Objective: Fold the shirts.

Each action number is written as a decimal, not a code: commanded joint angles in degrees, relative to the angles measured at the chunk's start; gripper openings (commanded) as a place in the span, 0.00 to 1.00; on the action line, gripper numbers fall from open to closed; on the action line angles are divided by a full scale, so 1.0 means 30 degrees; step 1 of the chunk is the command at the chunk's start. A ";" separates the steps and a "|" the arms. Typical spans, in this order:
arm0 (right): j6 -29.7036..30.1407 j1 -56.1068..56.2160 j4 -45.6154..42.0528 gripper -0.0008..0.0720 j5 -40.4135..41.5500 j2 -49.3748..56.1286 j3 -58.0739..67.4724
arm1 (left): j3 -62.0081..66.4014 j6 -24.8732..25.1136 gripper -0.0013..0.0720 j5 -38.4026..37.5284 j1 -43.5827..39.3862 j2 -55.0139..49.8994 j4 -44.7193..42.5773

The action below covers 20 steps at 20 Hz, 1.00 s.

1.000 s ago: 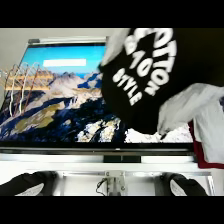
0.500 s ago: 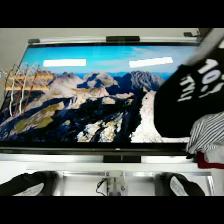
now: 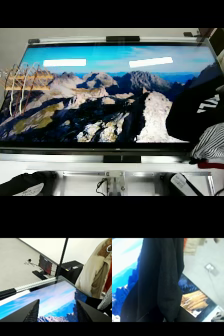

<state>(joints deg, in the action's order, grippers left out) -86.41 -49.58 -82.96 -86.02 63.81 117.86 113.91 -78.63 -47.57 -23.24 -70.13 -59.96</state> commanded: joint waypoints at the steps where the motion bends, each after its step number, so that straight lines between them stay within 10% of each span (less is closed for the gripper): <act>1: -0.0561 -0.3075 0.2514 0.09 0.1326 0.1005 -0.0007 | -0.0007 -0.0007 0.75 0.0007 0.0022 -0.0015 -0.0036; 20: -0.0459 -0.7686 0.3978 0.09 1.2116 0.4969 -0.0007 | -0.0007 -0.0015 0.75 -0.0510 0.0015 -0.0015 -0.0029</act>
<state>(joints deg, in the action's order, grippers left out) -87.79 -70.50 -71.07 -53.69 77.17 117.80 113.91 -78.65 -48.27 -23.24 -70.15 -60.05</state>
